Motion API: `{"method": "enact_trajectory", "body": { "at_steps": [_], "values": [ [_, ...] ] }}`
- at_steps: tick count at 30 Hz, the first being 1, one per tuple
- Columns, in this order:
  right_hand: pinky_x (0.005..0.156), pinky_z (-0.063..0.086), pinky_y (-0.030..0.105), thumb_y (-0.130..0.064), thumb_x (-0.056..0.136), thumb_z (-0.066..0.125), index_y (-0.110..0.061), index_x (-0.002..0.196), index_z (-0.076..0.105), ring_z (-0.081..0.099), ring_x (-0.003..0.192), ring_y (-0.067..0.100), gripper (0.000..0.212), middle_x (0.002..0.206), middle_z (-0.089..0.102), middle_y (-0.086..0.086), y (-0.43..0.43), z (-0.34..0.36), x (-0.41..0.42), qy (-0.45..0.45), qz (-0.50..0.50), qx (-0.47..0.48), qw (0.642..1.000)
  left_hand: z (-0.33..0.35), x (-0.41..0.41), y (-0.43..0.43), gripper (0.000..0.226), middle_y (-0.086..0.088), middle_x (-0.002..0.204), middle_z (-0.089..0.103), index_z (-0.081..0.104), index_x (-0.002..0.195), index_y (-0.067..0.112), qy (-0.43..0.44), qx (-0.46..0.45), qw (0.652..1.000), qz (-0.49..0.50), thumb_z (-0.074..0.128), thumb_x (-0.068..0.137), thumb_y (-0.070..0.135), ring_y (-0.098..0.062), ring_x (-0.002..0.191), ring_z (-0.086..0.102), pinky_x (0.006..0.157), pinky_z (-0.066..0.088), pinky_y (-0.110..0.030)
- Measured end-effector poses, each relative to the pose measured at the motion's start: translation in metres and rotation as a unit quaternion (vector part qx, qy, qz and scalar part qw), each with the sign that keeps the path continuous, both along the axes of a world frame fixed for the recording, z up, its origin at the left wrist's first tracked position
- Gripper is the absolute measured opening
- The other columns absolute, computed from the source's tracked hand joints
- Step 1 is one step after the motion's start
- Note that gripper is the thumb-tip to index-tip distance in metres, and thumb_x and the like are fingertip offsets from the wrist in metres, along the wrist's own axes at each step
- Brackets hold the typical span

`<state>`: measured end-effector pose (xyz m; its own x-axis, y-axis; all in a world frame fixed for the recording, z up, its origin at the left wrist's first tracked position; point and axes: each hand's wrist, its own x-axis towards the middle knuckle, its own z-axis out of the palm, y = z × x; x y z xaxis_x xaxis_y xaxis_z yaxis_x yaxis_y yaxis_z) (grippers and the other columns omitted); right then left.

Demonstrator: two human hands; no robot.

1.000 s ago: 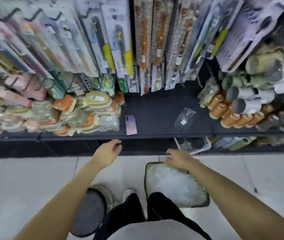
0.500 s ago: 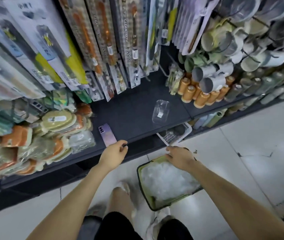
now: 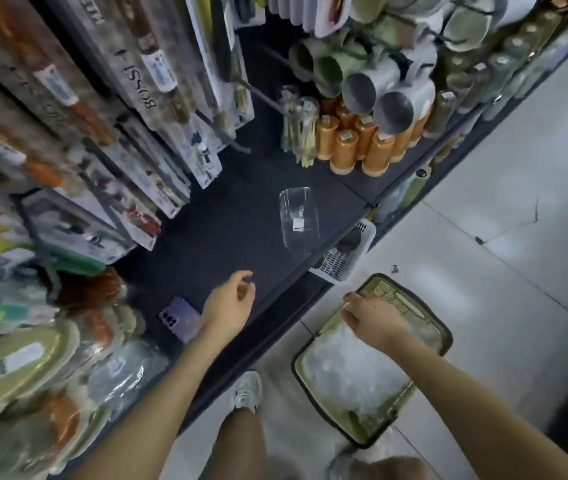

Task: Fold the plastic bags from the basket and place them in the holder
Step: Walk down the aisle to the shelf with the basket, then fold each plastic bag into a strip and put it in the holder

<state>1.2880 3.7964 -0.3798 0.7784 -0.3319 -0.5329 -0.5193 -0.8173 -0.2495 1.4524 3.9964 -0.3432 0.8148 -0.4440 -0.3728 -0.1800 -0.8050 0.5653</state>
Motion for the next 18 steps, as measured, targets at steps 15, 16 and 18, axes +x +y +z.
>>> {"method": "enact_trajectory", "body": {
  "at_steps": [15,16,18],
  "values": [
    [0.095,0.044,0.034,-0.057,0.094,0.044,-0.024,0.141,0.041,0.05,0.122,0.026,0.058,0.139,0.05,0.003,-0.018,-0.294,-0.041,0.051,-0.046,-0.073,0.995,-0.208,0.023,-0.083,0.021,0.008,0.076,0.052,0.063,0.112,0.011,-0.241,-0.215,0.938,-0.123,0.056,0.094,0.018,-0.016,0.079,0.053,0.076,0.044,-0.03],
    [0.097,0.043,0.034,-0.063,0.089,0.047,-0.025,0.143,0.037,0.048,0.124,0.027,0.067,0.142,0.047,0.002,-0.017,-0.312,-0.044,0.062,-0.044,-0.061,0.995,-0.215,0.023,-0.085,0.021,0.009,0.077,0.051,0.063,0.112,0.011,-0.254,-0.226,0.933,-0.118,0.056,0.094,0.019,-0.015,0.08,0.052,0.076,0.043,-0.028],
    [0.102,0.039,0.038,-0.075,0.077,0.054,-0.028,0.149,0.025,0.044,0.129,0.03,0.091,0.148,0.039,0.003,-0.012,-0.341,-0.052,0.106,-0.039,-0.017,0.993,-0.226,0.024,-0.088,0.022,0.009,0.078,0.051,0.062,0.112,0.011,-0.275,-0.244,0.924,-0.105,0.055,0.094,0.021,-0.014,0.082,0.052,0.077,0.041,-0.026]
  ]
}}
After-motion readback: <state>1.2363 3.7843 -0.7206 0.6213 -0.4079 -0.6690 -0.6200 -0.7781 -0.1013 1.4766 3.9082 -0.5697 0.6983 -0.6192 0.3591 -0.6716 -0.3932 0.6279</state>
